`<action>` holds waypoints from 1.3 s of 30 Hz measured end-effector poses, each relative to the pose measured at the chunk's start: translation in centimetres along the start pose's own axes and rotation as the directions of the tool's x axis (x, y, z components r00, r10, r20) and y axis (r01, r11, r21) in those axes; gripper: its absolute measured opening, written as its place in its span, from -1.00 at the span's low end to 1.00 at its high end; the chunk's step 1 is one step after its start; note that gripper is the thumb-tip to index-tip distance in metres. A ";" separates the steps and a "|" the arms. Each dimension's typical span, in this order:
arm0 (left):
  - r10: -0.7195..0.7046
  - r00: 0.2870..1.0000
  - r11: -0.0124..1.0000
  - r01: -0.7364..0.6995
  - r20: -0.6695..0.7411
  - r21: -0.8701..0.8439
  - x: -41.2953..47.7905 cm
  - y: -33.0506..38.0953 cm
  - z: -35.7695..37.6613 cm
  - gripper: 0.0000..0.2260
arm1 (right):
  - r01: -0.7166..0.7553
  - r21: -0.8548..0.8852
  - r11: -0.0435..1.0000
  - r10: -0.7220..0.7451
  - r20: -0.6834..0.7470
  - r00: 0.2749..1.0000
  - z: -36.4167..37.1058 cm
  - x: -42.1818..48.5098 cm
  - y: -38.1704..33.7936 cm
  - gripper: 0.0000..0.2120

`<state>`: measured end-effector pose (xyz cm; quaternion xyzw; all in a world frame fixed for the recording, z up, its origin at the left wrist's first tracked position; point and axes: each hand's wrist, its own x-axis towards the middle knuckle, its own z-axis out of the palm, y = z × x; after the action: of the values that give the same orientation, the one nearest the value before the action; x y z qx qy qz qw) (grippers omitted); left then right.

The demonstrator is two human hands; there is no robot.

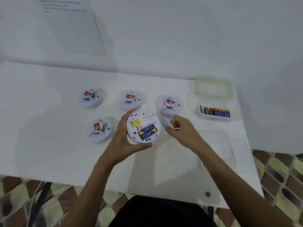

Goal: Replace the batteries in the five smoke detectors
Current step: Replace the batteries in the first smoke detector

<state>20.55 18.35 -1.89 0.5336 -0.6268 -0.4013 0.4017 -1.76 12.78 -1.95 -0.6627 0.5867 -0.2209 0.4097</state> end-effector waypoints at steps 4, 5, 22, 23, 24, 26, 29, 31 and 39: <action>-0.004 1.000 1.000 0.004 0.007 0.016 0.1 -0.2 0.1 -0.14 | 0.003 0.253 0.967 0.007 -0.039 0.999 -0.8 -1.7 -2.2 -0.75; -0.001 1.000 1.000 0.001 0.010 0.020 0.2 -0.2 0.1 -0.14 | 0.009 0.285 0.958 0.007 -0.052 0.999 -0.9 -1.9 -2.5 -0.76; 0.120 0.992 0.990 -0.123 0.049 0.067 0.5 1.1 2.2 -0.24 | 0.375 -0.396 0.838 -0.520 -0.374 0.768 2.5 -4.0 -5.0 -0.64; 0.119 0.992 0.990 -0.122 0.052 0.066 0.5 1.2 2.2 -0.25 | 0.383 -0.401 0.832 -0.530 -0.377 0.759 2.7 -4.0 -4.8 -0.64; 0.118 0.991 0.990 -0.121 0.056 0.066 0.5 1.2 2.3 -0.27 | 0.385 -0.398 0.833 -0.530 -0.376 0.760 2.7 -3.9 -4.6 -0.63; 0.112 0.992 0.991 -0.115 0.055 0.062 0.6 1.2 2.5 -0.29 | 0.380 -0.377 0.845 -0.514 -0.371 0.774 2.8 -3.9 -4.3 -0.59; 0.107 0.994 0.992 -0.109 0.035 0.063 0.7 1.2 2.6 -0.26 | 0.391 -0.335 0.857 -0.501 -0.368 0.783 2.7 -4.0 -4.2 -0.54; 0.120 0.992 0.990 -0.122 0.036 0.069 0.7 1.1 2.6 -0.23 | 0.395 -0.331 0.857 -0.502 -0.363 0.785 2.6 -4.0 -4.1 -0.54; 0.157 0.988 0.982 -0.157 0.014 0.106 1.0 1.9 2.8 -0.26 | 0.386 -0.348 0.854 -0.501 -0.350 0.792 2.1 -4.4 -4.2 -0.63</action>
<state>17.16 17.78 -1.05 0.5022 -0.6886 -0.3357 0.4012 1.44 17.43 1.11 -0.7649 0.5120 -0.3730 0.1168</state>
